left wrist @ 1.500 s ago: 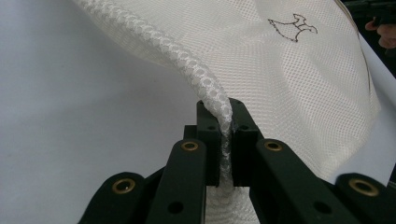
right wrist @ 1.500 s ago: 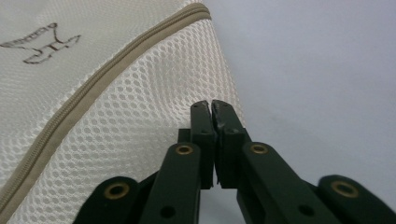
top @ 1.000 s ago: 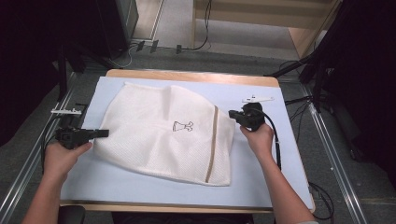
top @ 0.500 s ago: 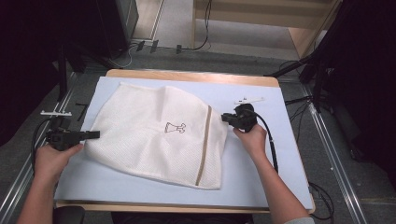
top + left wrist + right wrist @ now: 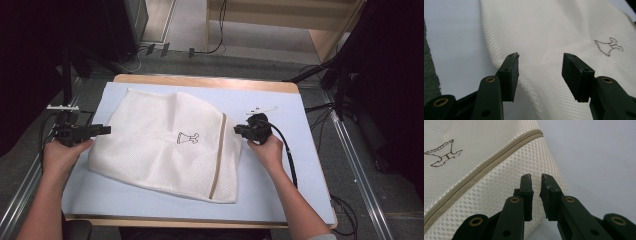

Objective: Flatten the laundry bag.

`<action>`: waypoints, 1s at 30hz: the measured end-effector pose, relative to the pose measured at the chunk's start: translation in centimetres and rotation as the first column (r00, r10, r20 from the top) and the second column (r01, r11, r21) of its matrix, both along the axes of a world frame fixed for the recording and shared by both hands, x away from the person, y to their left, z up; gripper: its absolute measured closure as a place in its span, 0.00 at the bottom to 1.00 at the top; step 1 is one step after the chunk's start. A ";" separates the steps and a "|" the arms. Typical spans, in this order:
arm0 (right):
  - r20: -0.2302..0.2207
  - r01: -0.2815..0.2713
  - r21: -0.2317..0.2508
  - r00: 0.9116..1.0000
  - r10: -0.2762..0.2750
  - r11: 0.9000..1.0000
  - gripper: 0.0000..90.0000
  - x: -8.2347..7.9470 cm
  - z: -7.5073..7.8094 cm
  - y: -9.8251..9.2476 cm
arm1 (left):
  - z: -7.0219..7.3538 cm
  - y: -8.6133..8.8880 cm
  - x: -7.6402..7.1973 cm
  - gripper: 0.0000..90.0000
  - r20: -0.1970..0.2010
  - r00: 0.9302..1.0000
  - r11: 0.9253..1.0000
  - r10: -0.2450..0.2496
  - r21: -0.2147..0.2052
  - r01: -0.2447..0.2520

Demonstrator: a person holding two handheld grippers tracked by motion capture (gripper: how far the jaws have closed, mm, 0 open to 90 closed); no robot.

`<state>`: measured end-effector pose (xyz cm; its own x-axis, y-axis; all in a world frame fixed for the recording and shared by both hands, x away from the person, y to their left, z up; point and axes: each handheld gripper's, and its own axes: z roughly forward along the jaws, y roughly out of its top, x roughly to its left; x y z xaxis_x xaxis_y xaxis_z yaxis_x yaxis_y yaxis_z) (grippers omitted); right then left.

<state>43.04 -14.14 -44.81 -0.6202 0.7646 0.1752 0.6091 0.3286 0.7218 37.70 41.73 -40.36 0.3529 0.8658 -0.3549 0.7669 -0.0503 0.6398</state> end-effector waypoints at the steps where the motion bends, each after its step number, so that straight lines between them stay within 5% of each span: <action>1: -0.001 0.007 0.003 1.000 -0.007 1.000 0.90 0.0 0.0 -0.1 | -0.2 0.0 0.5 0.54 -0.004 1.000 1.000 0.006 0.006 -0.006; 8: 0.011 0.024 0.011 1.000 -0.024 1.000 0.87 0.0 0.3 -0.9 | -2.2 0.6 2.6 0.50 -0.056 0.998 0.999 0.037 0.032 -0.036; 13: 0.024 0.026 -0.013 0.999 -0.026 1.000 0.86 0.0 0.2 -0.9 | -3.6 -0.3 3.2 0.59 -0.093 0.995 0.991 0.042 0.133 -0.030; 15: 0.027 0.028 -0.011 0.999 -0.028 1.000 0.85 0.1 0.1 -1.0 | -3.6 -0.4 3.0 0.65 -0.096 0.994 0.988 0.051 0.150 -0.036; 18: 0.034 0.037 -0.002 0.999 -0.037 0.999 0.85 0.2 0.2 -1.3 | -3.8 -0.6 2.6 0.91 -0.097 0.994 0.986 0.053 0.163 -0.037; 23: 0.050 0.044 0.017 0.998 -0.045 0.999 0.82 0.4 0.3 -1.3 | -3.7 -0.6 2.3 1.00 -0.133 0.991 0.992 0.024 0.129 -0.007; 26: 0.053 0.048 0.037 0.997 -0.050 0.998 0.93 0.7 0.6 -1.0 | -3.0 -0.2 1.6 1.00 -0.125 0.992 0.996 0.023 0.083 -0.013; 30: 0.057 0.046 0.066 0.997 -0.050 0.997 0.97 1.3 0.9 -0.2 | -2.5 0.3 0.5 1.00 -0.124 0.992 0.997 0.014 0.083 -0.003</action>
